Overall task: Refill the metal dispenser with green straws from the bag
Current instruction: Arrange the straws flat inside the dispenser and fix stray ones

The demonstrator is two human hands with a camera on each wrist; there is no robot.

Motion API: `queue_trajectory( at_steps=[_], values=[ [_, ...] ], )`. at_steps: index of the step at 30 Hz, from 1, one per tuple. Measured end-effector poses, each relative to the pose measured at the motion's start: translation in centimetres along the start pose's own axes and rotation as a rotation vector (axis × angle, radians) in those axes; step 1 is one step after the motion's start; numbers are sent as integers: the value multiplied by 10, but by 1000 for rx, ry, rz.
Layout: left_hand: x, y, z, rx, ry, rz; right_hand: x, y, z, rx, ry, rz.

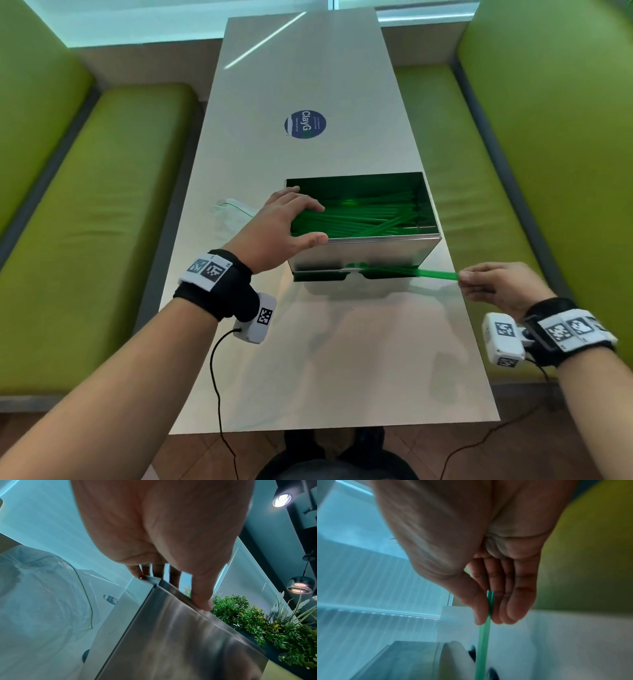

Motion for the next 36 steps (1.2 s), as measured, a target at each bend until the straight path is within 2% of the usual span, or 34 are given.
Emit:
queue_trajectory(
  at_steps=[5,9,11,15,18,22,24,27,29,33,36],
  values=[
    [0,0,1,-2,-3,15,19,-27,65,153,57,88],
    [1,2,2,6,-5,16,49,-60,97,167,-6,157],
    [3,2,4,34,-11,0,59,-91,100,147,-2,283],
    [5,-1,8,141,-9,-12,81,-158,45,-3,-56,573],
    [4,-3,10,161,11,-4,83,-185,-31,219,-43,727],
    [4,-1,11,136,27,0,64,-167,-112,678,-122,684],
    [4,4,10,71,1,-16,56,-158,-126,888,-118,690],
    [2,3,9,-47,-30,-9,57,-166,-137,1025,-99,790],
    [-3,7,8,-120,-24,-14,59,-173,-152,1137,-162,829],
    [-21,25,7,-383,-62,-63,39,-174,-184,1363,-301,675],
    [-37,29,2,-504,-196,-53,20,-161,-197,1655,-365,535]
  ],
)
Point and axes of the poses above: each hand's wrist, its own x-axis away from the middle knuckle, its own z-axis out of the back of the hand, y = z × x, the point moved 8 cm from there along -x, towards the middle knuckle, and after that the axes turned 6 degrees about -x, right-handed, at the moved point
